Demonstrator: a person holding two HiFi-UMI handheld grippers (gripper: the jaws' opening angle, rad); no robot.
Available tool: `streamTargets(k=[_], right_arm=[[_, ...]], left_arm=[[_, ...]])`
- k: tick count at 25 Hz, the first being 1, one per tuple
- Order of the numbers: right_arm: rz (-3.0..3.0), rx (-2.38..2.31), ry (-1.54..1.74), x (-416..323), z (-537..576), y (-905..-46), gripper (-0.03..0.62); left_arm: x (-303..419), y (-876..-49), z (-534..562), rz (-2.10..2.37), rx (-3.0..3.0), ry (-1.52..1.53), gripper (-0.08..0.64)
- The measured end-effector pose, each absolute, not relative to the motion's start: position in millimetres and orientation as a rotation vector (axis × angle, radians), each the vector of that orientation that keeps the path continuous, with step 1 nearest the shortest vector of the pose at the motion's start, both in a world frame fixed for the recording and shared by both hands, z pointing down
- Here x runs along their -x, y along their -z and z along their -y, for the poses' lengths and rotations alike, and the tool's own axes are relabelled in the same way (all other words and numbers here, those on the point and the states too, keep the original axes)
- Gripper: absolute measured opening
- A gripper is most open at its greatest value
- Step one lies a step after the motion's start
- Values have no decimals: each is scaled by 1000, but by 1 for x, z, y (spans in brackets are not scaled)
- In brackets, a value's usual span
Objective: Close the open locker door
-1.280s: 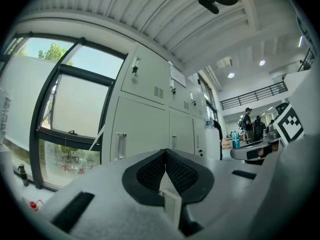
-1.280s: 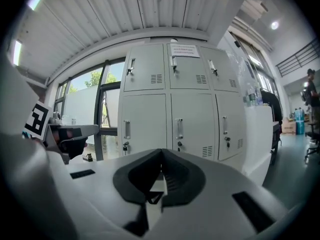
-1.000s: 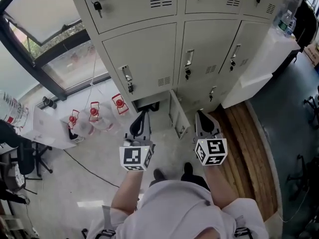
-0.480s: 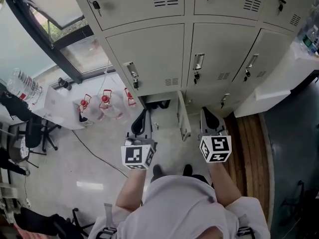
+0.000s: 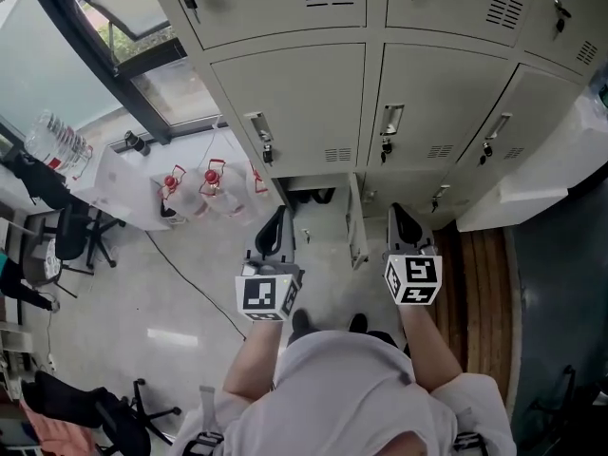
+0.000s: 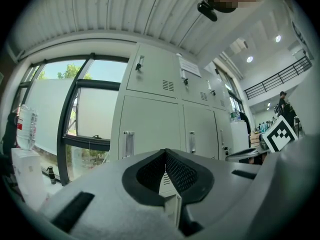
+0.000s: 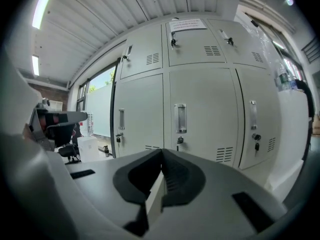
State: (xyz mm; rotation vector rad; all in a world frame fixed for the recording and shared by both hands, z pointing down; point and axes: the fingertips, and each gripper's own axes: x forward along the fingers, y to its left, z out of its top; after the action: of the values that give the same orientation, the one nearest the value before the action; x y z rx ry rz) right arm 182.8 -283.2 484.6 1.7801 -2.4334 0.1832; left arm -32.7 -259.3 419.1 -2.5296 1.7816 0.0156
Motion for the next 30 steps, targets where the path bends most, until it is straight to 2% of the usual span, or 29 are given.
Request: streamTargets(k=[21, 30], right_arm=[[2199, -1621, -484, -191, 281, -672, 12], [2191, -1597, -573, -174, 268, -691, 12]], left_arm=[[56, -433, 273, -1820, 2542, 22, 8], [64, -430, 273, -1807, 2543, 27, 8]])
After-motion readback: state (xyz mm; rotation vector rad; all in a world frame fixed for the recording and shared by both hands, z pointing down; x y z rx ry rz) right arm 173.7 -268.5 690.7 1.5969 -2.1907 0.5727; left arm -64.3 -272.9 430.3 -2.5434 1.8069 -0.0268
